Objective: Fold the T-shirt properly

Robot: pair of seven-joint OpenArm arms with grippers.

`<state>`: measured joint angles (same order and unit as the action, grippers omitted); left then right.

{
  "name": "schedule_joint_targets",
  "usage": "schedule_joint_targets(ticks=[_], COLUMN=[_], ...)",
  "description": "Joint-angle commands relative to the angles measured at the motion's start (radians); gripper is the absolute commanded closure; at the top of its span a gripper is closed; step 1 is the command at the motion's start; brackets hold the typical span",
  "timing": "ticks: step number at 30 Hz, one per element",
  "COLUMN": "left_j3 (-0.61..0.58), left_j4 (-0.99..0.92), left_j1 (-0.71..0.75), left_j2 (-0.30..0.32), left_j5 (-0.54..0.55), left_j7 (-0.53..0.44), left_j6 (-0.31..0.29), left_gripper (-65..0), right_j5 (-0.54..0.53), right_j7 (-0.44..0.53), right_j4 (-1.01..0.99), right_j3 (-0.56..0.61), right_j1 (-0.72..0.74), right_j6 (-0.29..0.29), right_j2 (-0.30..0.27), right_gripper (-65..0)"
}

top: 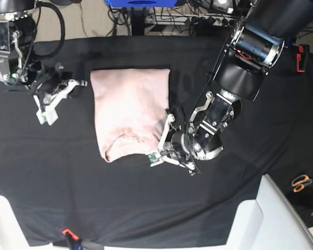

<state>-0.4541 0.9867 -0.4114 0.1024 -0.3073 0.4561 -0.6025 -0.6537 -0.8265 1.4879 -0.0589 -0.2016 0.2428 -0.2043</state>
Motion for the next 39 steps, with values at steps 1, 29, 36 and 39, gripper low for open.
schedule_joint_targets(ticks=[1, 29, 36, 39], left_j3=[0.004, 0.001, 0.001, 0.001], left_j4=[0.018, 0.654, 0.639, 0.585], left_j1=[-0.047, 0.420, 0.500, 0.504], left_j2=[-0.019, 0.030, 0.081, 0.092], left_j5=[0.007, 0.015, 0.015, 0.010], left_j7=[-0.027, 0.192, 0.191, 0.191], left_j6=[0.006, 0.000, 0.000, 0.000], left_gripper=[0.0, 0.0, 0.0, 0.0], right_j5=[-0.015, -0.015, -0.015, -0.015], right_j7=[0.014, 0.014, 0.014, 0.016], right_j4=[-0.002, -0.013, -0.013, -0.013], right_j3=[-0.003, -0.003, -0.003, -0.005], right_j1=[0.012, 0.027, 0.021, 0.020], right_j6=[0.005, 0.005, 0.005, 0.005], right_j2=[-0.011, -0.013, -0.011, -0.010], right_gripper=[0.0, 0.0, 0.0, 0.0])
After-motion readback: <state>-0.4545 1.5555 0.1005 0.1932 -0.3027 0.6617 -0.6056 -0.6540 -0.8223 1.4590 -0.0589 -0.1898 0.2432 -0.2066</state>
